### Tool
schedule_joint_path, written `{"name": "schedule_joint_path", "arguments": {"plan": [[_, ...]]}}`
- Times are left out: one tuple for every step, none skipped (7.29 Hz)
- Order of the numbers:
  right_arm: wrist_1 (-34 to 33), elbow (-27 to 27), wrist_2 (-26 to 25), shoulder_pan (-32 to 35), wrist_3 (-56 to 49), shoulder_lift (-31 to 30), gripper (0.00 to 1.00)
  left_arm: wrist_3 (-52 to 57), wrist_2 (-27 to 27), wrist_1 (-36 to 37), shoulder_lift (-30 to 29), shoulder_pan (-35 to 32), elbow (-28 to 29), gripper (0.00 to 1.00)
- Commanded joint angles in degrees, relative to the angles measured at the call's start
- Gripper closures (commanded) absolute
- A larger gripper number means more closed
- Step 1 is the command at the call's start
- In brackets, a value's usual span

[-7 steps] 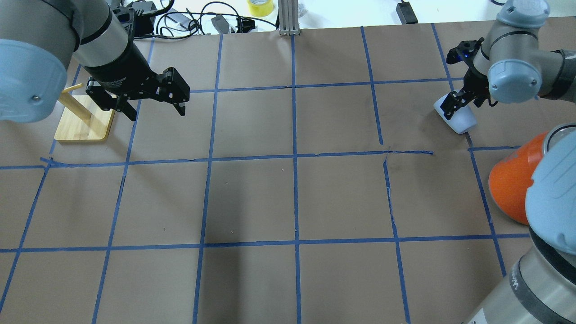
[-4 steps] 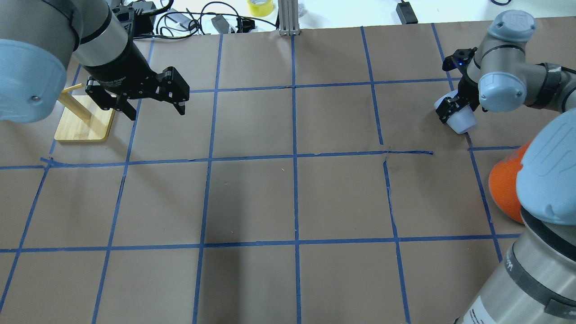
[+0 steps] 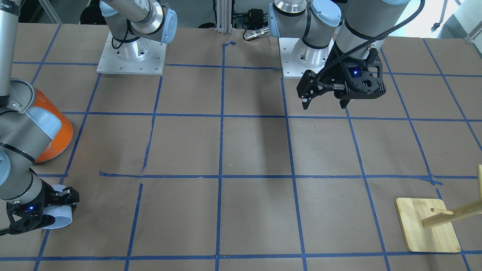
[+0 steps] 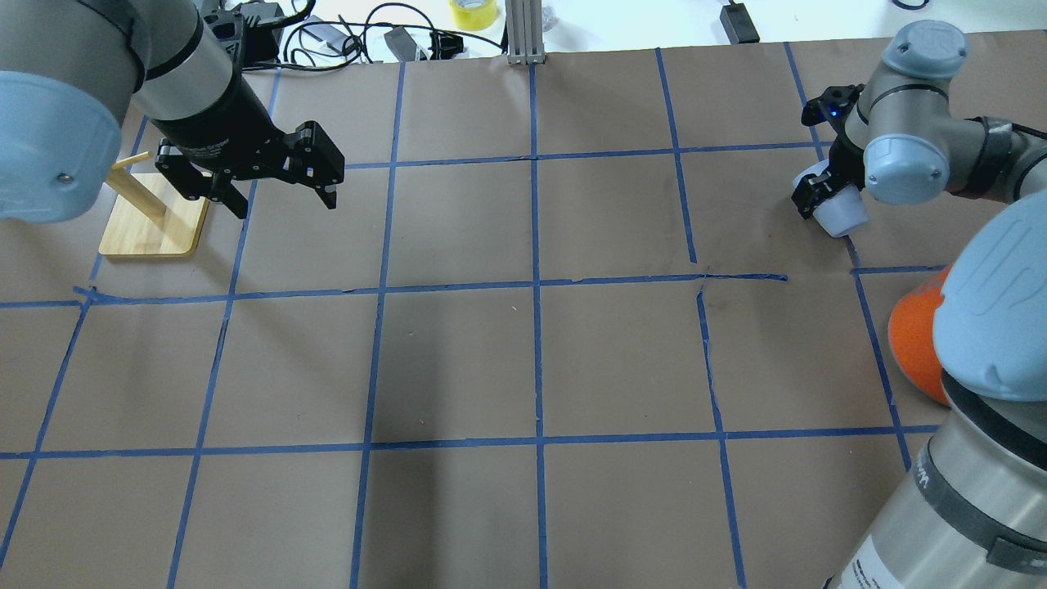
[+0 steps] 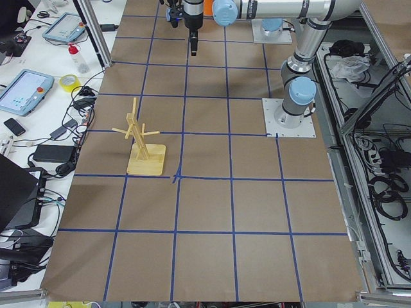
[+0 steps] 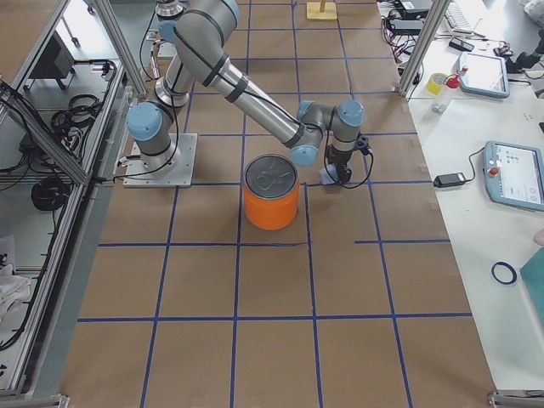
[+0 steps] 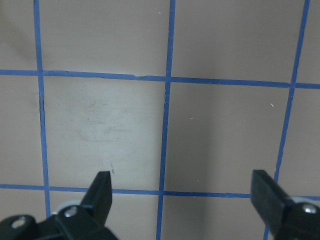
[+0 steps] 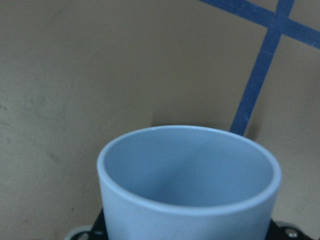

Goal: Flip cup
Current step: 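Lift the cup with the right gripper and carry it toward the table center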

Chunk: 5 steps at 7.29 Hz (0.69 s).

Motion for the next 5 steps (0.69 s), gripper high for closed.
{"name": "schedule_joint_path", "arguments": {"plan": [[0.4, -1.23, -0.56, 2.96, 3.02, -1.54, 0.66, 0.0, 0.0, -0.09, 0.0, 0.0, -0.09, 0.0], [2.14, -2.2, -2.39, 5.94, 2.88, -1.73, 0.66, 0.0, 0.0, -0.09, 0.0, 0.0, -0.09, 0.0], [2.42, -2.47, -2.58, 9.98, 2.44, -2.43, 0.66, 0.0, 0.09, -0.09, 0.0, 0.0, 0.0, 0.0], [2.08, -2.64, -2.59, 14.45, 3.22, -3.48, 0.67, 0.09, 0.09, 0.0, 0.0, 0.0, 0.0, 0.0], [1.98, -2.56, -4.15, 19.72, 3.49, -3.83, 0.7, 0.09, 0.09, 0.09, 0.0, 0.0, 0.0, 0.0]]}}
